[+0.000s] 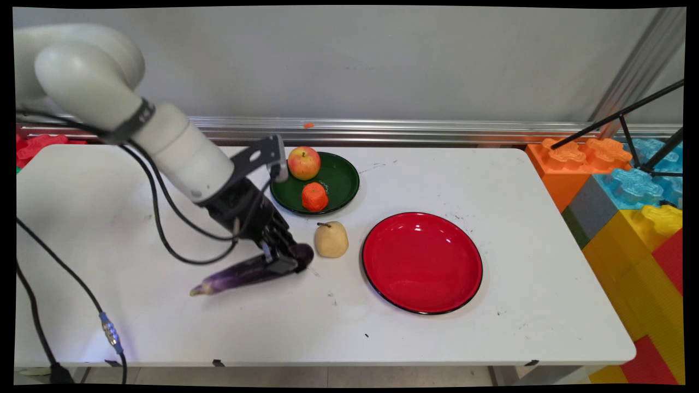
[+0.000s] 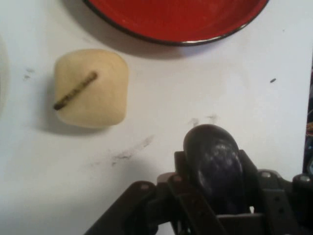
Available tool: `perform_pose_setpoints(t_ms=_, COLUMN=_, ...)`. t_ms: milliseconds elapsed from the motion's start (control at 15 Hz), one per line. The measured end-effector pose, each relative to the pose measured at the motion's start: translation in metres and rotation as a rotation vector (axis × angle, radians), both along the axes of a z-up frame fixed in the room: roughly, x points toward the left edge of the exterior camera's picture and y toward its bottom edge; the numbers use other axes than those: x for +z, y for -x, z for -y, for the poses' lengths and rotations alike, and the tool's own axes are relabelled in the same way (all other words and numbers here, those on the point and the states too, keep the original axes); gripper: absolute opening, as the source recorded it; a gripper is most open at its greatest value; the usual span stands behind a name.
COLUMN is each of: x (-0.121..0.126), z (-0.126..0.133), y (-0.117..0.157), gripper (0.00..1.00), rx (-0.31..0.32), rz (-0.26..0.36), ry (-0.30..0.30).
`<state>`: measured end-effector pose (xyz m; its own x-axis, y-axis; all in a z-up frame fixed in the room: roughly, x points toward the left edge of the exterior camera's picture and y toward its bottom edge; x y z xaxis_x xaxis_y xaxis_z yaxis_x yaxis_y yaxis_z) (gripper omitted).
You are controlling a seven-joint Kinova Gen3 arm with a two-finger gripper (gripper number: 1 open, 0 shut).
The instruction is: Place the picked object on the table
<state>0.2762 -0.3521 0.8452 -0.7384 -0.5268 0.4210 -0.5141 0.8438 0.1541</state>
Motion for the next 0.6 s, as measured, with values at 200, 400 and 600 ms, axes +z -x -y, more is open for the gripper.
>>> perform_pose_setpoints(t_ms=200, x=-0.026, z=-0.005, y=0.007, gripper=0.00, rx=-0.007, rz=-0.008, ry=-0.009)
perform_pose_setpoints(t_ms=400, x=-0.047, z=-0.007, y=0.012, gripper=0.00, rx=-0.011, rz=-0.015, ry=-0.010)
perform_pose_setpoints(t_ms=600, x=-0.061, z=-0.006, y=0.014, gripper=0.00, rx=-0.015, rz=-0.018, ry=-0.005)
